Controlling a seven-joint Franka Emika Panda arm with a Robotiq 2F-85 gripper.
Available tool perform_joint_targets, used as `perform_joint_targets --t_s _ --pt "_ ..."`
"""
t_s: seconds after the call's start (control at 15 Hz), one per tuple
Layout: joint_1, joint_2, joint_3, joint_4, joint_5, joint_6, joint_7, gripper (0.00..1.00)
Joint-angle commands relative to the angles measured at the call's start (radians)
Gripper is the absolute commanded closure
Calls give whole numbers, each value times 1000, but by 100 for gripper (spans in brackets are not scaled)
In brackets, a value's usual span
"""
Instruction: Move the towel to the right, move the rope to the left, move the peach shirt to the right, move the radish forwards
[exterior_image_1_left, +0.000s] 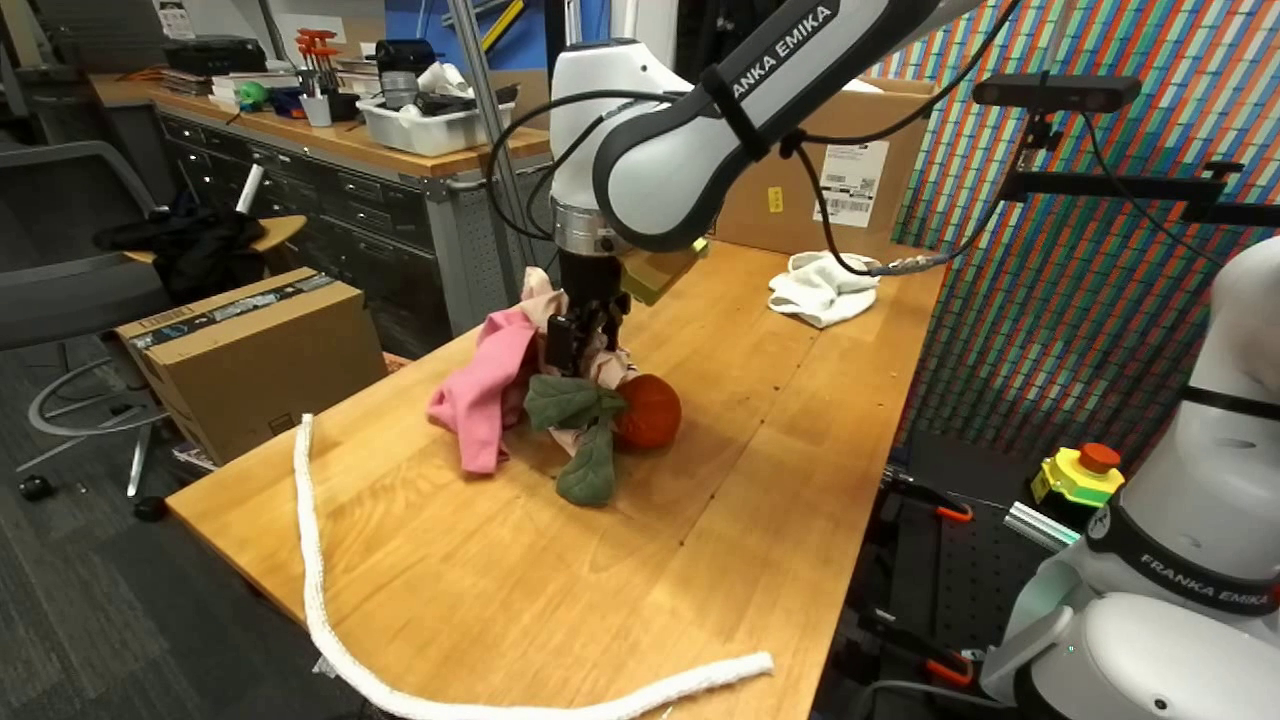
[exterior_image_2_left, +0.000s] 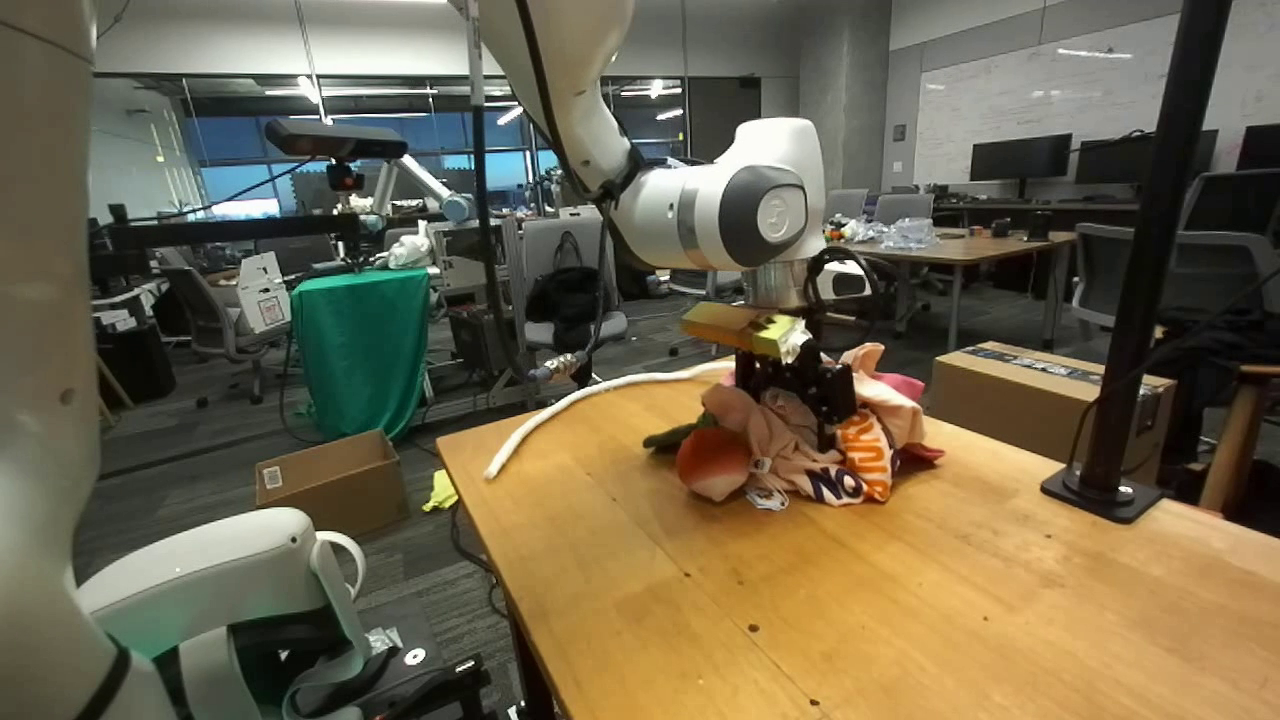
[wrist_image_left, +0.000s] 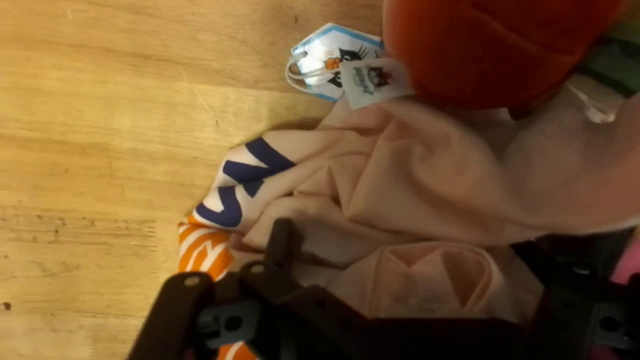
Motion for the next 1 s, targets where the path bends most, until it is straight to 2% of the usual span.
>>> perform_joint_targets --t_s 0.0,0.07,0.13,0.67,0.87,0.93 --pt "-11 16 -12 11 -4 37 -14 0" --pt "-13 15 -15 8 -5 41 -12 9" --pt "-16 13 -17 6 -7 41 -12 28" --pt "-21 -36 -29 -30 -25 44 3 89" --pt "-16 -97 -53 -69 -83 56 42 95" --pt "-16 -120 -62 -82 -106 61 57 93"
